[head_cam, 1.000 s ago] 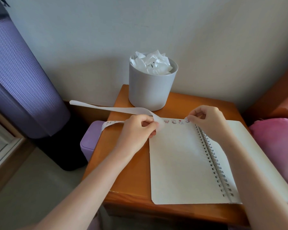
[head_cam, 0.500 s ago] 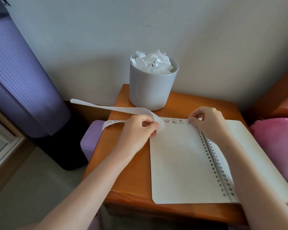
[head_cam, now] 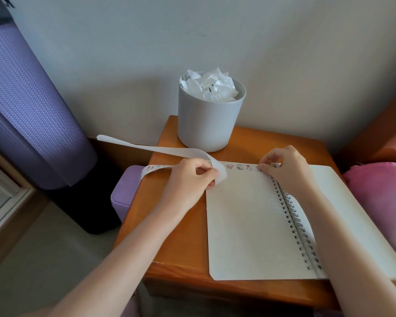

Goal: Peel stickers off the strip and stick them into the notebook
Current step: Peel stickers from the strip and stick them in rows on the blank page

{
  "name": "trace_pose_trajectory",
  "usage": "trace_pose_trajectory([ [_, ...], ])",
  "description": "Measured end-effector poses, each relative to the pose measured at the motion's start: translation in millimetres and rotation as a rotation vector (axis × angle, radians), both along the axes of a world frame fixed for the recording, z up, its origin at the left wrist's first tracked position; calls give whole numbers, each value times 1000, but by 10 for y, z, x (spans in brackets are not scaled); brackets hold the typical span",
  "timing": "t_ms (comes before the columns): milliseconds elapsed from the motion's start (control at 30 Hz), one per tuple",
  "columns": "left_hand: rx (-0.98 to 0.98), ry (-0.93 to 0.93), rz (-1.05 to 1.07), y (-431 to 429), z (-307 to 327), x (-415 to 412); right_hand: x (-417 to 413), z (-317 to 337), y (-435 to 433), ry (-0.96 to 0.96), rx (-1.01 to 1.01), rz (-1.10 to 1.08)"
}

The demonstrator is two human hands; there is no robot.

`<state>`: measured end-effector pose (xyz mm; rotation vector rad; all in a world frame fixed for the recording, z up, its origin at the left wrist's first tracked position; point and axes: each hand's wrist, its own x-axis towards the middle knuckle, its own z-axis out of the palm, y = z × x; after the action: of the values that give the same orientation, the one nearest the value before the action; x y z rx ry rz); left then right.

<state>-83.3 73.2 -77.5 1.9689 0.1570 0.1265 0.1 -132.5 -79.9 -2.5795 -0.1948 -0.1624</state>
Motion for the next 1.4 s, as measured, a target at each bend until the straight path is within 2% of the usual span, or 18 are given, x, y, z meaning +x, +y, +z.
trace_pose_trajectory([
  [300,-6,-4,7,5,-13,8,17,-50,-6,-1,36,-2],
  [500,-33,-45,-6,17,-6,6,-31,46,22,-89,180,18],
  [667,-76,-116,-1,51,48,16,-207,213,265,44,399,299],
  [767,-90,-140,11,78,77,21,-321,243,406,123,429,461],
  [833,-95,-156,18,99,91,23,-360,231,461,127,438,495],
  [1067,-143,-144,50,122,88,52,-369,200,504,74,426,430],
  [1300,-170,-128,47,104,79,59,-404,217,523,167,573,401],
  [1400,-168,-123,25,100,94,53,-392,208,532,144,646,353],
])
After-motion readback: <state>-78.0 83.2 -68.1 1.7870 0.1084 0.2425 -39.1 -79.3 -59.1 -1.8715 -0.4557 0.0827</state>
